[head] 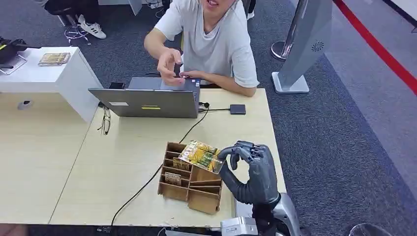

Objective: Pass the card to the sensor for recognition and then transmit it.

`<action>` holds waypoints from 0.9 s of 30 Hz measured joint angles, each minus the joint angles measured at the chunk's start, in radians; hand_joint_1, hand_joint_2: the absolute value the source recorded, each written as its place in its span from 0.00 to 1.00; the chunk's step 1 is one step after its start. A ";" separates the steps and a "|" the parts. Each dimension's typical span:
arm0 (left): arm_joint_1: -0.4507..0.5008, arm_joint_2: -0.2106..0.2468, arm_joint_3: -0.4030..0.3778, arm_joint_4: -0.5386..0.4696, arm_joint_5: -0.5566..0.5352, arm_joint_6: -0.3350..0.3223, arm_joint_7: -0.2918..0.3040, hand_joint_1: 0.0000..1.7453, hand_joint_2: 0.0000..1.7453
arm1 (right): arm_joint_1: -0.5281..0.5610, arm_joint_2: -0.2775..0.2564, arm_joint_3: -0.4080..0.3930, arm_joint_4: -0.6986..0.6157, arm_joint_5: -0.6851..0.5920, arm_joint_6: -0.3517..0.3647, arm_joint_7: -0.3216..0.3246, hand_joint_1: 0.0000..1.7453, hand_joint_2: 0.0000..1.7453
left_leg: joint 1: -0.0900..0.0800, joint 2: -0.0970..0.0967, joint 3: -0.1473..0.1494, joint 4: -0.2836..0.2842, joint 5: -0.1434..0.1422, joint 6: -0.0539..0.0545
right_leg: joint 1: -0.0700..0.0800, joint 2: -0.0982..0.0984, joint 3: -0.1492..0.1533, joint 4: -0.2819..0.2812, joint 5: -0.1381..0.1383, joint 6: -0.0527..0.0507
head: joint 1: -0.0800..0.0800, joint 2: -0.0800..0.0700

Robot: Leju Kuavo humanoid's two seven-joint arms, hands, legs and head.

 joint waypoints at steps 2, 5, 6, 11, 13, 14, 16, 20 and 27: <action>0.001 0.000 0.000 0.000 0.003 0.003 -0.002 0.00 0.00 | 0.020 -0.003 -0.006 -0.014 -0.024 0.000 -0.020 1.00 1.00 | 0.000 -0.001 0.000 0.000 0.000 0.000 | 0.000 -0.001 0.000 0.000 0.000 0.000 | 0.000 0.000; 0.003 0.000 0.000 0.000 0.005 0.003 -0.003 0.00 0.00 | 0.034 -0.007 -0.017 -0.028 -0.034 0.000 -0.030 1.00 1.00 | 0.000 0.000 0.000 0.000 0.000 0.000 | 0.000 0.000 0.000 0.000 0.000 0.000 | 0.000 0.000; 0.003 0.000 0.000 0.000 0.005 0.003 -0.003 0.00 0.00 | 0.037 -0.007 -0.018 -0.030 -0.034 0.001 -0.031 1.00 1.00 | 0.000 0.000 0.000 0.000 0.000 0.000 | 0.000 0.000 0.000 0.000 0.000 0.000 | 0.000 0.000; 0.004 0.000 0.000 0.001 0.008 0.006 -0.008 0.00 0.00 | 0.058 -0.008 -0.024 -0.051 -0.071 -0.003 -0.071 1.00 1.00 | 0.000 0.000 0.000 0.000 0.000 0.000 | 0.000 0.000 0.000 0.000 0.000 0.000 | 0.000 0.000; 0.004 0.000 0.000 0.001 0.009 0.008 -0.009 0.00 0.00 | 0.066 -0.009 -0.024 -0.060 -0.072 -0.006 -0.084 1.00 1.00 | 0.000 0.000 0.000 0.000 0.000 0.000 | 0.000 0.000 0.000 0.000 0.000 0.000 | 0.000 0.000; 0.003 0.000 0.000 0.001 0.009 0.009 -0.009 0.00 0.00 | 0.068 -0.009 -0.025 -0.062 -0.072 -0.007 -0.087 1.00 1.00 | 0.000 0.000 0.000 0.000 0.000 0.000 | 0.000 0.000 0.000 0.000 0.000 0.000 | 0.000 0.000; 0.003 0.000 0.000 0.001 0.009 0.009 -0.009 0.00 0.00 | 0.070 -0.009 -0.028 -0.063 -0.058 -0.010 -0.087 1.00 1.00 | 0.000 0.000 0.000 0.000 0.000 0.000 | 0.000 0.000 0.000 0.000 0.000 0.000 | 0.000 0.000; 0.003 0.000 0.000 0.001 0.005 0.008 -0.009 0.00 0.00 | 0.063 -0.009 -0.032 -0.060 -0.026 -0.008 -0.058 1.00 1.00 | 0.000 0.000 0.000 0.000 0.000 0.000 | 0.000 0.000 0.000 0.000 0.000 0.000 | 0.000 0.000; -0.003 0.000 0.000 0.001 -0.014 -0.014 0.000 0.00 0.00 | -0.015 -0.006 -0.032 -0.006 0.003 0.059 0.011 1.00 1.00 | 0.000 0.000 0.000 0.000 0.001 0.000 | 0.000 0.000 0.000 0.000 0.001 0.000 | 0.000 0.000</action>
